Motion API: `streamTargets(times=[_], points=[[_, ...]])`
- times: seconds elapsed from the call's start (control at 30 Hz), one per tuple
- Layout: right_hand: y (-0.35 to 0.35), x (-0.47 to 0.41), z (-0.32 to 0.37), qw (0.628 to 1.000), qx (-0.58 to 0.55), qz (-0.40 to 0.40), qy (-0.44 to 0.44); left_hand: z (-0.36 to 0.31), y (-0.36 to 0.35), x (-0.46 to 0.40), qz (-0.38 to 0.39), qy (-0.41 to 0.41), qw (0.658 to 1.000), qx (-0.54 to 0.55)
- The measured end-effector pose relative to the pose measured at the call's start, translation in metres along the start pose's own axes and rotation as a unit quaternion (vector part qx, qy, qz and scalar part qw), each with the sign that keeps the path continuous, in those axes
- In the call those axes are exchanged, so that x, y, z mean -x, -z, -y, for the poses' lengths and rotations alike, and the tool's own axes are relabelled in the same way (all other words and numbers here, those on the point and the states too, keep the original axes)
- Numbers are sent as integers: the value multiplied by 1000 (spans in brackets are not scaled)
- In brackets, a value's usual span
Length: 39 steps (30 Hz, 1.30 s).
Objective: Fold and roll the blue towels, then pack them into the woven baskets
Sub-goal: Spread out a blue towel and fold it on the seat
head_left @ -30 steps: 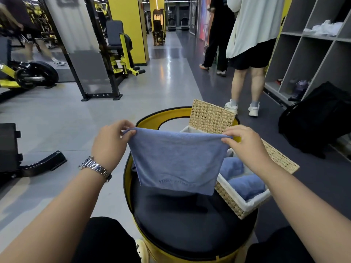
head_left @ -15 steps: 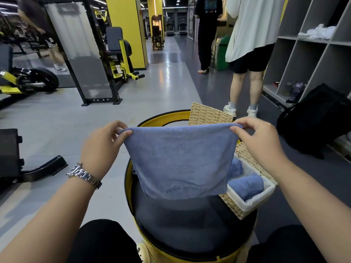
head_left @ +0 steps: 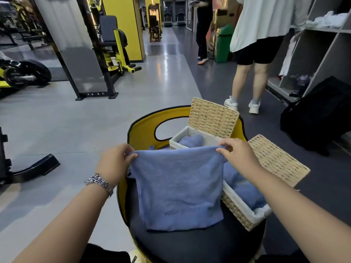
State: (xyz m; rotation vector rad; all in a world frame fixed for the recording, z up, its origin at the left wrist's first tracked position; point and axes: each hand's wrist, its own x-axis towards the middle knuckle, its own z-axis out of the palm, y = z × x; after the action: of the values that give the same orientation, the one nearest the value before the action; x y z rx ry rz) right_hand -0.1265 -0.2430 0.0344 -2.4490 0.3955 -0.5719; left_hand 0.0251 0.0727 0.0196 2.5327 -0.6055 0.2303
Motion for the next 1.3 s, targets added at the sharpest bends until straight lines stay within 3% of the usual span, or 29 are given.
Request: streamTargets(times=[0.13,0.33,0.63,0.73,0.8,0.93,1.03,1.17,1.3], points=[[-27,-21,-19,999,30,11,4,11,-30,-22,-1,35,999,16],[-41,-23,-41,998,41,20,34,20,-40,-15,18,-3,1000,-23],[-47,34,-66,961,134,183,158,63,-61,40,154,-146,971,-111],[-58,47,-70,946,152,224,178,64,-68,50,194,-141,962,-127],[-64,47,-69,951,151,208,169,58,-69,50,207,-120,965,-110],[-56,33,-50,982,77,115,125,40,-56,35,127,-75,988,-35],[-31,28,-32,990,39,89,102,19,-25,33,51,-48,997,16],[14,35,-9,991,8,26,131,-4,25,46,-32,-73,996,45],[53,50,18,991,-16,-15,130,-27,67,67,-61,-78,994,55]])
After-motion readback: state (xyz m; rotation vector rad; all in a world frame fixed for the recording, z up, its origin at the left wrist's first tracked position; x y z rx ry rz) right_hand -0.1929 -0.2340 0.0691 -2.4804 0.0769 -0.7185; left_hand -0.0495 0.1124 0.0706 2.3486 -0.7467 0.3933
